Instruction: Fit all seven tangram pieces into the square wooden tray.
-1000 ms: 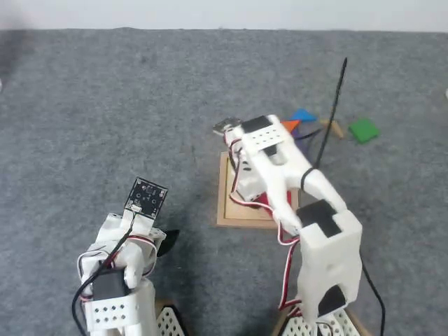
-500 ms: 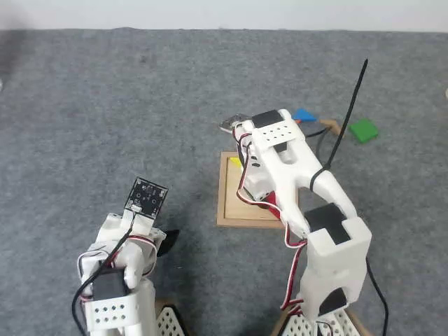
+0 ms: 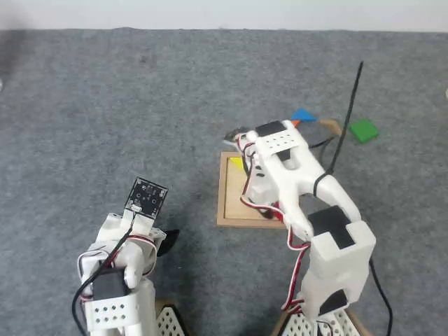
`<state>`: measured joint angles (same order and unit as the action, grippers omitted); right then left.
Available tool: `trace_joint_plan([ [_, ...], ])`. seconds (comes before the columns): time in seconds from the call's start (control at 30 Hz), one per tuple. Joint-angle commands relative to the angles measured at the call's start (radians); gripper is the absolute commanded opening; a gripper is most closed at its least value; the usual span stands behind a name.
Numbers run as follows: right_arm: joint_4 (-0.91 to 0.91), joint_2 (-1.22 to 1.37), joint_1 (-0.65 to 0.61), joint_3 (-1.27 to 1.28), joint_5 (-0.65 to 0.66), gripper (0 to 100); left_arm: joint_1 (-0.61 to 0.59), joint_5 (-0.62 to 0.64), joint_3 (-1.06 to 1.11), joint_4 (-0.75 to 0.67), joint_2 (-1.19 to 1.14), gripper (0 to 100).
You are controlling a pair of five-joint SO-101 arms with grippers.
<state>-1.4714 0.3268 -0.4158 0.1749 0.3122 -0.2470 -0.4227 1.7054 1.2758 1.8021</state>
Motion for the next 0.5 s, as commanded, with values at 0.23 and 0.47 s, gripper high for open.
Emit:
trace_joint_plan([
  [0.23, 0.116, 0.042, 0.179, -0.066, 0.078, 34.0, 0.000, -0.009, -0.022, 0.006, 0.015, 37],
  [0.47, 0.113, 0.045, 0.183, -0.137, 0.112, 34.0, 0.000, -0.009, -0.022, 0.006, 0.015, 37],
])
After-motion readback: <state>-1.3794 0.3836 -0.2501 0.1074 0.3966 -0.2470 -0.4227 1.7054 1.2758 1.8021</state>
